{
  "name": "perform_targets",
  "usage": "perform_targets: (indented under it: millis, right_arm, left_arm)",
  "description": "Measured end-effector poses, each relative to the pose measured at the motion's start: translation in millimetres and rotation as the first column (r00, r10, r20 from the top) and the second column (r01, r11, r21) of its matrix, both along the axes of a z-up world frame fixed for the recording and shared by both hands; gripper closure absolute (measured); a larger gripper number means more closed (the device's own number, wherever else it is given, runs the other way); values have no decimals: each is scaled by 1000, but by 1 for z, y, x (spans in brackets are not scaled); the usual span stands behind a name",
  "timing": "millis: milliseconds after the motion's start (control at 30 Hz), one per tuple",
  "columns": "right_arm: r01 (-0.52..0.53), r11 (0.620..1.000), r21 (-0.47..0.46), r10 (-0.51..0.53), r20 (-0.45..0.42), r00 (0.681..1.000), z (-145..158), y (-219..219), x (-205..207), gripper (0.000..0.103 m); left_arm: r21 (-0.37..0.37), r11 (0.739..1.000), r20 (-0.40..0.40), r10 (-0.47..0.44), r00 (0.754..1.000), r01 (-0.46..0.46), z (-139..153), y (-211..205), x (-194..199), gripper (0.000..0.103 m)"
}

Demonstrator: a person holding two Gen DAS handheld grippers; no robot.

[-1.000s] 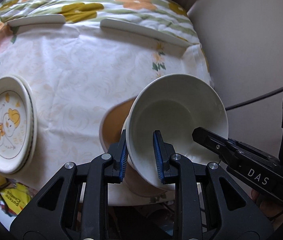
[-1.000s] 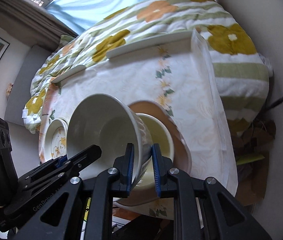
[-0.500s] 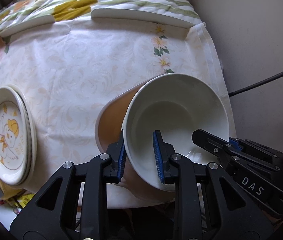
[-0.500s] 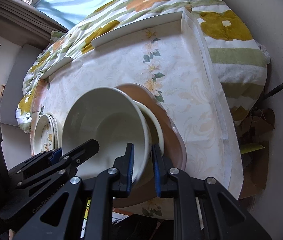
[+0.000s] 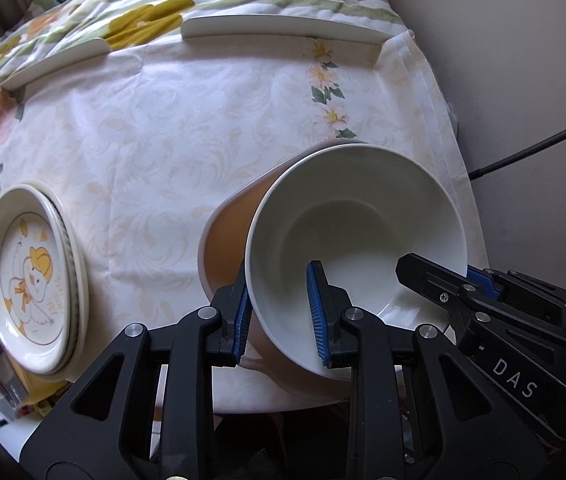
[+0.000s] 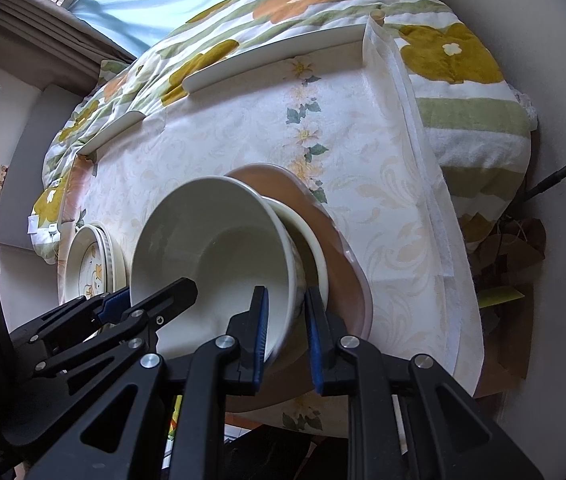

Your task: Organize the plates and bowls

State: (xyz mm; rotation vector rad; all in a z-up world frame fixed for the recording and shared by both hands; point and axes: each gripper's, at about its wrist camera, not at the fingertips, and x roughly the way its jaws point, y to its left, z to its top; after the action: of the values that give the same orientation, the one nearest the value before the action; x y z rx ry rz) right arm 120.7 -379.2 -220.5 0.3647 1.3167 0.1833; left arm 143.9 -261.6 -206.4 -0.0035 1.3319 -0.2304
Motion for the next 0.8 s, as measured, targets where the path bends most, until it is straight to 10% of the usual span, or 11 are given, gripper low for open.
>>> perform_targets:
  millis: [800]
  right_arm:
    - [14, 1000, 14, -15, 58, 998, 23, -15, -11, 86]
  left_arm:
    - [2, 1000, 31, 19, 999, -19, 16, 8, -3, 81]
